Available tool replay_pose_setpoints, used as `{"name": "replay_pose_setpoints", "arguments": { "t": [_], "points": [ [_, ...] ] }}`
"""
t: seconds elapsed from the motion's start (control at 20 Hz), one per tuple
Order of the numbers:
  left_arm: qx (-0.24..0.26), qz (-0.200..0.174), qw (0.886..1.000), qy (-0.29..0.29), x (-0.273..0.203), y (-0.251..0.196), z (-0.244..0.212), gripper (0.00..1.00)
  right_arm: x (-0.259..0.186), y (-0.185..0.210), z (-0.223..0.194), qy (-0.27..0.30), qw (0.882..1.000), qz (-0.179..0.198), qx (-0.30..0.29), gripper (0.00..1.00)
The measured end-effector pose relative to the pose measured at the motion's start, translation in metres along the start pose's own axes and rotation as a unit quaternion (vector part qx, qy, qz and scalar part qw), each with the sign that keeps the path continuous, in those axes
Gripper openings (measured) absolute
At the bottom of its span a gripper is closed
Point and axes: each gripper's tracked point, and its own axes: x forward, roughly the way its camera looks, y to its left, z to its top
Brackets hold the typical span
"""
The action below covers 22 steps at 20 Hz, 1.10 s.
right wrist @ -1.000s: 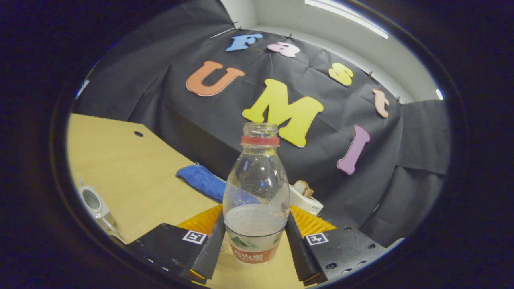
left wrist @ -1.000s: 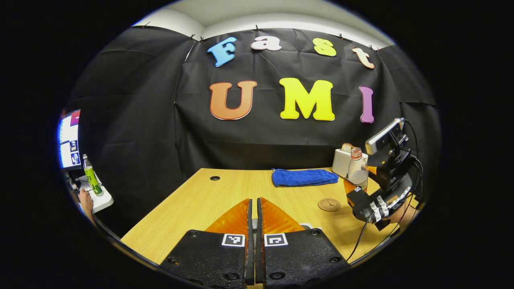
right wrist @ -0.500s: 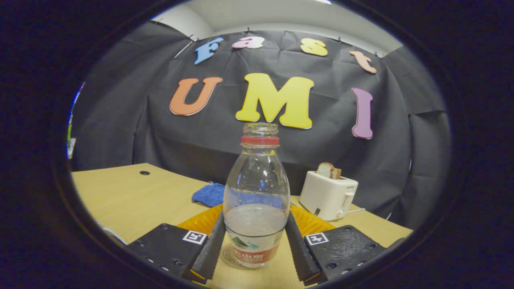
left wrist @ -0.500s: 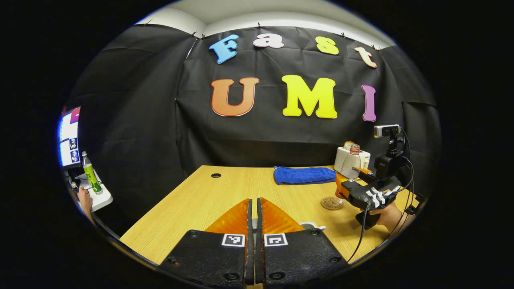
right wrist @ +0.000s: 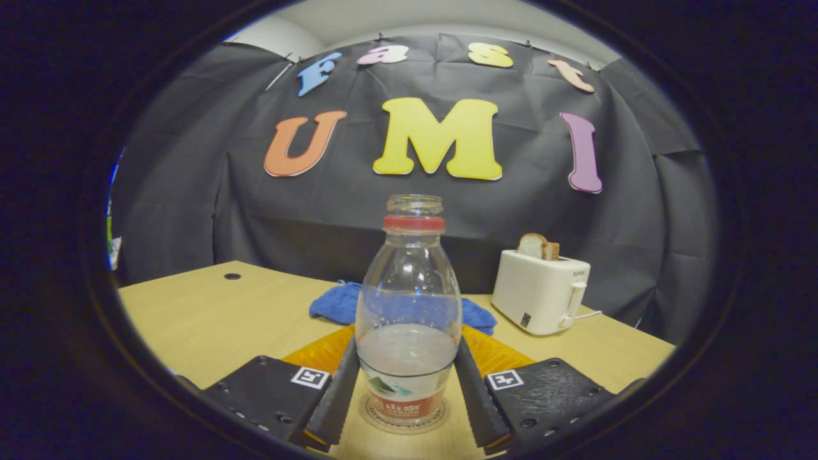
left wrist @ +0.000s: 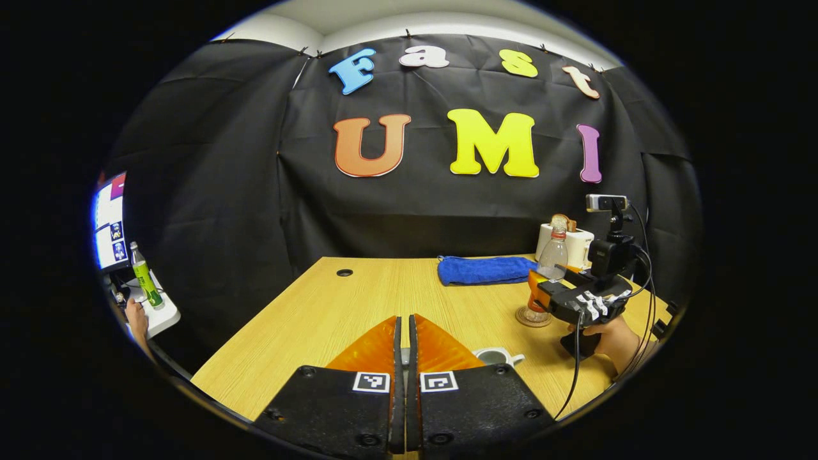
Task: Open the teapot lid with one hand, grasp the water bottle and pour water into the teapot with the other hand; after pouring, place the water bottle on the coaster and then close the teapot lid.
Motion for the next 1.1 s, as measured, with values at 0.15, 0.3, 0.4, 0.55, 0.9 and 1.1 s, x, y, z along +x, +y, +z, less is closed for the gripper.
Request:
{"name": "replay_pose_setpoints", "arguments": {
  "t": [0.15,0.3,0.4,0.55,0.9,1.1],
  "points": [
    [0.005,0.000,1.000,0.002,0.001,-0.003,-0.001,0.04,0.004,-0.004,0.001,0.007,1.000,0.003,0.009,0.75],
    [0.005,-0.003,1.000,0.002,0.001,-0.004,-0.001,0.04,0.006,-0.007,0.000,0.009,1.000,0.008,0.019,0.77],
    [0.005,-0.004,1.000,0.000,-0.001,-0.005,0.001,0.04,0.005,-0.005,0.001,0.009,0.999,0.020,0.031,0.76],
    [0.006,-0.005,1.000,-0.002,0.000,-0.006,0.002,0.04,0.003,-0.004,0.005,0.007,0.998,0.038,0.046,0.81],
    [0.003,-0.001,1.000,-0.002,0.002,-0.007,0.003,0.04,-0.022,-0.014,0.018,-0.014,0.999,0.034,0.020,0.98],
    [0.000,-0.013,1.000,-0.011,0.004,-0.018,0.005,0.04,-0.057,-0.029,0.031,-0.034,0.999,0.032,0.011,0.97]
  ]
}}
